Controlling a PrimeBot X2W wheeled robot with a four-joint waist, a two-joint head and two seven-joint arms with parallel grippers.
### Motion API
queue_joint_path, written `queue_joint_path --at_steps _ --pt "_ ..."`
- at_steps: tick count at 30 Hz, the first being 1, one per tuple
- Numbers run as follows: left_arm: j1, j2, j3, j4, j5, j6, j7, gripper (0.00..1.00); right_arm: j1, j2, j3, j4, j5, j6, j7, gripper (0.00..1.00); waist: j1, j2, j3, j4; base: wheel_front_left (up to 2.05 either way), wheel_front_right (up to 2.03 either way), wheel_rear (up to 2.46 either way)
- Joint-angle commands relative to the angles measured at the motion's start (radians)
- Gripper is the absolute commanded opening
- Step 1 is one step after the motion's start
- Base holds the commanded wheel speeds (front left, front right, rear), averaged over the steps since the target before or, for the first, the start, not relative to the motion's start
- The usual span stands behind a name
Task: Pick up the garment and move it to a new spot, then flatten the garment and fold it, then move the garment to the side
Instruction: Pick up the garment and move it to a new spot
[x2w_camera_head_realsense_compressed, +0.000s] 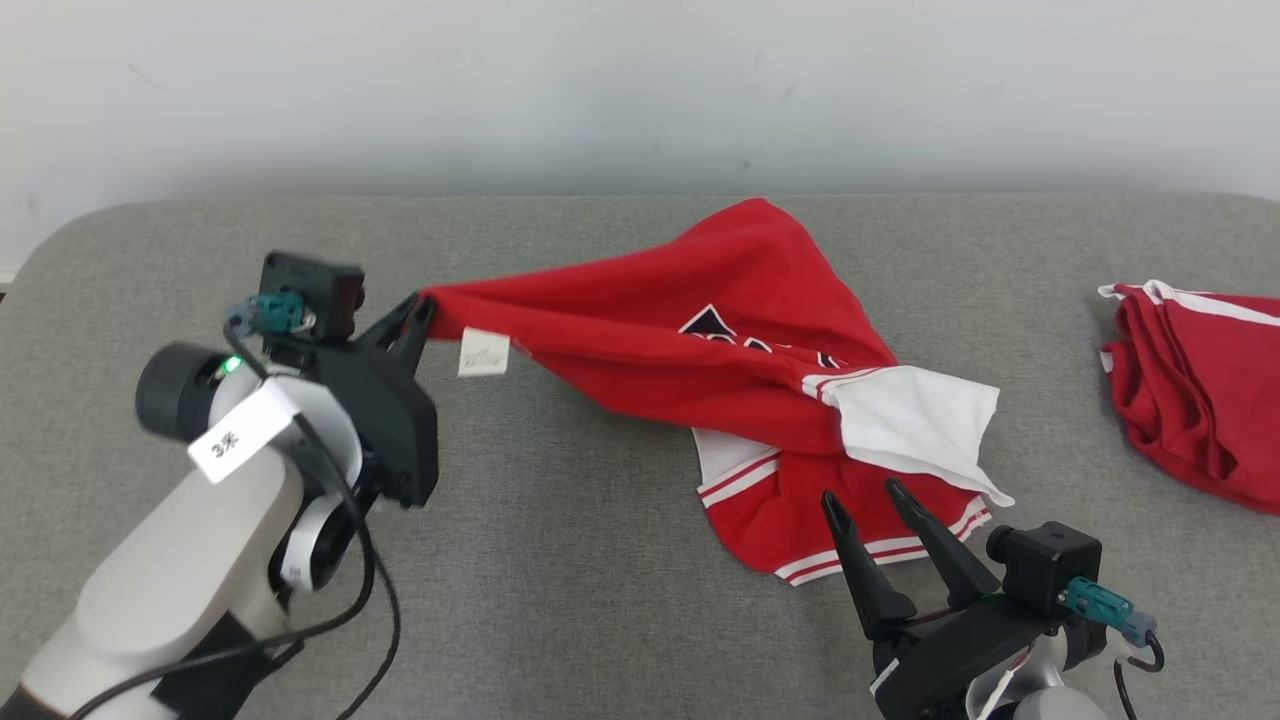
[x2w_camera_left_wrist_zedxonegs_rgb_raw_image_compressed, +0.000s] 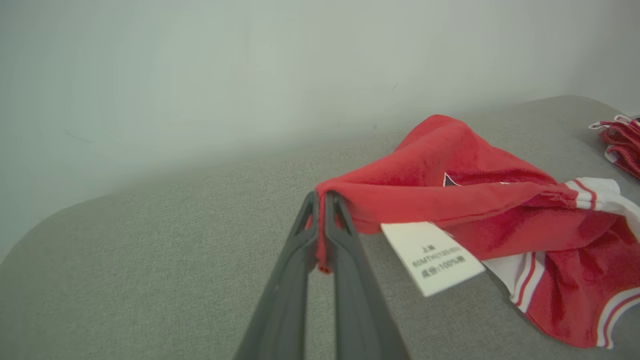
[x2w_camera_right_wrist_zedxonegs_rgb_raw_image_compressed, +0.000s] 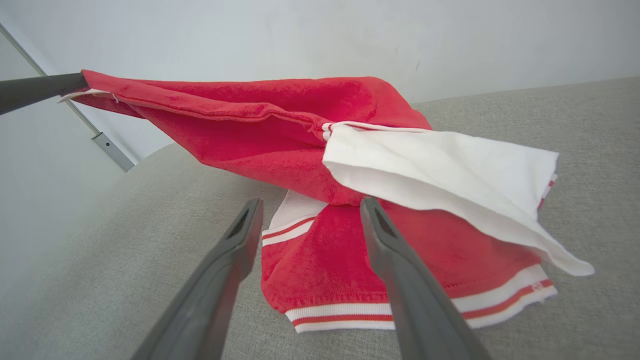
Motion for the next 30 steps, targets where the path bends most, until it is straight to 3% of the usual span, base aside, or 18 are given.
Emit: queue_joint_path --at_steps 1,7,14,15,17,25,30 --pt "0.018 0.014 -0.002 -0.010 0.001 0.008 0.005 0.00 0.008 -0.002 -0.003 -0.003 -0.006 -0.002 0.000 1.00 -0.0001 -0.0001 -0.001 0.011 0.00 0.00 0.00" --pt "0.126 0.090 -0.006 -0.086 -0.019 0.056 0.059 0.00 0.011 -0.002 0.002 -0.007 -0.002 -0.002 0.006 1.00 -0.0001 -0.0001 -0.008 0.014 0.00 0.00 0.00" --pt "0.211 0.136 -0.040 -0.105 -0.015 0.064 0.084 0.00 0.007 -0.002 0.005 -0.006 0.002 -0.002 0.004 1.00 -0.0001 -0.0001 -0.007 0.007 0.00 0.00 0.00" --pt "0.221 0.137 -0.043 -0.100 -0.017 0.063 0.082 0.12 0.004 -0.002 0.006 -0.005 0.003 -0.002 0.003 1.00 -0.0001 -0.0001 -0.007 0.005 0.00 0.00 0.00" --pt "0.236 0.136 -0.048 -0.089 -0.019 0.061 0.070 1.00 0.002 -0.002 0.007 -0.004 0.006 -0.002 0.001 1.00 -0.0001 -0.0001 -0.005 0.002 0.00 0.00 0.00" --pt "0.287 0.121 -0.050 -0.056 -0.046 0.062 0.028 1.00 0.006 -0.002 -0.001 -0.001 0.005 -0.002 -0.002 1.00 -0.0001 -0.0001 -0.005 0.001 0.00 0.00 0.00" --pt "0.318 0.138 -0.007 -0.074 -0.068 0.092 -0.017 1.00 0.009 -0.002 -0.009 -0.006 0.001 -0.002 -0.002 1.00 -0.0001 -0.0001 -0.007 0.007 0.00 0.00 0.00"
